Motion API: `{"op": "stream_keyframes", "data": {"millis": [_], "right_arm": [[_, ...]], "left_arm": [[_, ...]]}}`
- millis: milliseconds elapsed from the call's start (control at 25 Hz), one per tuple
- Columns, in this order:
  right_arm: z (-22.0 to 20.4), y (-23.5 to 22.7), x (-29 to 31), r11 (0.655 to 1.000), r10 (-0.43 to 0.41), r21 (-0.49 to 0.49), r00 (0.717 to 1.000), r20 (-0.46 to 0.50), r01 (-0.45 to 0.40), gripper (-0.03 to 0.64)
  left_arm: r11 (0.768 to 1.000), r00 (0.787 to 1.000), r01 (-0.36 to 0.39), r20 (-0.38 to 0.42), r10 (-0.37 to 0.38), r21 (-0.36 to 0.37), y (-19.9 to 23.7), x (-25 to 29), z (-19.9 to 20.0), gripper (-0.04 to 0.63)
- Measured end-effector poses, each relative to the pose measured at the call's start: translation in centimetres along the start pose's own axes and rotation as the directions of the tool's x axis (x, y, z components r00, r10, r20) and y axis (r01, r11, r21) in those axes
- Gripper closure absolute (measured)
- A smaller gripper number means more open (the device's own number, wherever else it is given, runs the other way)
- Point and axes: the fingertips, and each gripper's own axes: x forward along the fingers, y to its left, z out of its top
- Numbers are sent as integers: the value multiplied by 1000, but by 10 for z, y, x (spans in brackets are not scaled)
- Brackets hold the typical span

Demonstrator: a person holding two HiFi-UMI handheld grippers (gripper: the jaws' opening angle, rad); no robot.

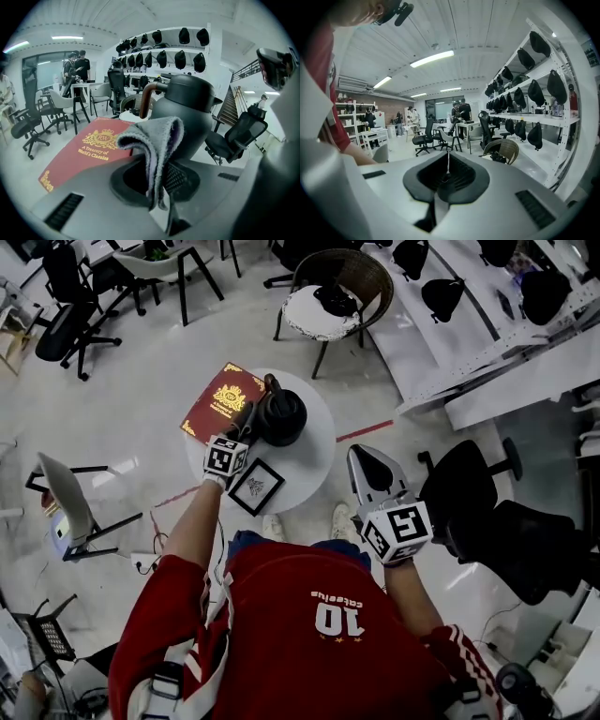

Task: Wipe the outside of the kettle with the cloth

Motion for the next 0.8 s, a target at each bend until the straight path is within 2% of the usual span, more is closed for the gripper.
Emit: {"op": "stream_keyframes", "data": {"millis": [320,560,800], "right_arm": [[3,-17,-7,997,73,-16,997,-1,-73,597],[1,-26,-12,992,123,-13,992,-8,-123,597],[0,-32,-14,986,165,-15,986,-4,-165,597]], "left_arm": [[993,998,-52,28,55,-102,-24,-10,-5,551],[989,997,-80,11,82,-127,-40,-16,-16,550],[979,994,-96,29,103,-178,-54,-21,-16,549]]}}
